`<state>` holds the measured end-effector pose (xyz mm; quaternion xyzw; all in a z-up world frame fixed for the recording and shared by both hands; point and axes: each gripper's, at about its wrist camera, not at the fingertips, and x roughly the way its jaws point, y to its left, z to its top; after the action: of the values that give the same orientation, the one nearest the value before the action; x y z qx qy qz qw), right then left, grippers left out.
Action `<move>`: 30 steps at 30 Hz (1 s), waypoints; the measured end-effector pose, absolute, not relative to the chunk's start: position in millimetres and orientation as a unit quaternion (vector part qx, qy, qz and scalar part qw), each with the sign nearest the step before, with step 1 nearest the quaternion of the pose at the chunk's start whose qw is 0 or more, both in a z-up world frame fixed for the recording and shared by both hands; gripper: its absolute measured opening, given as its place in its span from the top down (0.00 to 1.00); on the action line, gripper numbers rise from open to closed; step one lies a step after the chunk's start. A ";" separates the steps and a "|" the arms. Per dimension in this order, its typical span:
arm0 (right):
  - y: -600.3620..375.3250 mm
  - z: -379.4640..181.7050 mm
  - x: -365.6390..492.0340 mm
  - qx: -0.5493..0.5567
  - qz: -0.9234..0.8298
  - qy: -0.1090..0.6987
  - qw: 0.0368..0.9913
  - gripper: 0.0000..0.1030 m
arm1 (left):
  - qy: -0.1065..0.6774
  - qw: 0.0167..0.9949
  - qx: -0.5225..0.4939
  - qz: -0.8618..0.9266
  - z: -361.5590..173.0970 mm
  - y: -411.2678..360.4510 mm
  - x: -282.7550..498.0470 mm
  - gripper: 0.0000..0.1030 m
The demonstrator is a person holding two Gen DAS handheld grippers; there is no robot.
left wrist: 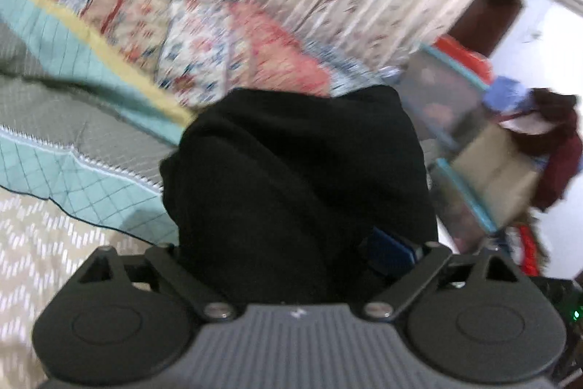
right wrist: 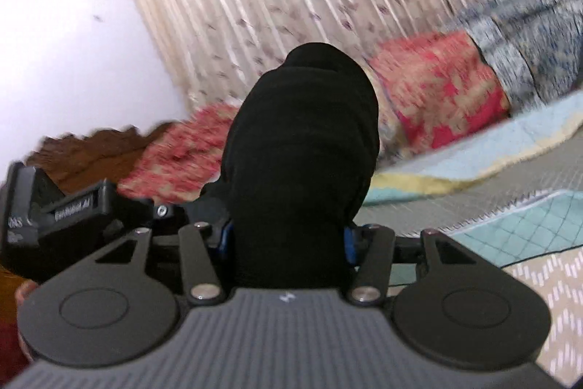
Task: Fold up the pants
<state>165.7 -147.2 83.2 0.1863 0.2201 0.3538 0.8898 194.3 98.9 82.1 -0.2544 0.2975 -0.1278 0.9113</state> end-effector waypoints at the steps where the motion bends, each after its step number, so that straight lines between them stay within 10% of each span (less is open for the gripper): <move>1: -144.5 68.3 178.5 0.187 0.343 0.238 0.889 0.46 | 0.309 0.910 -0.251 -0.119 66.8 101.9 206.6 0.11; 8: -134.8 -17.1 218.4 0.153 0.252 0.354 0.887 0.26 | 0.411 0.869 -0.271 -0.044 -41.0 118.3 249.4 0.07; 30: -169.9 37.9 0.9 0.123 0.153 0.373 0.907 0.00 | 0.386 0.918 -0.016 0.087 63.5 38.3 5.3 0.00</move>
<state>0.9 -169.9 37.9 0.1225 0.3733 0.1532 0.9068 5.3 38.3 63.5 -0.0159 0.3864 0.0868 0.9181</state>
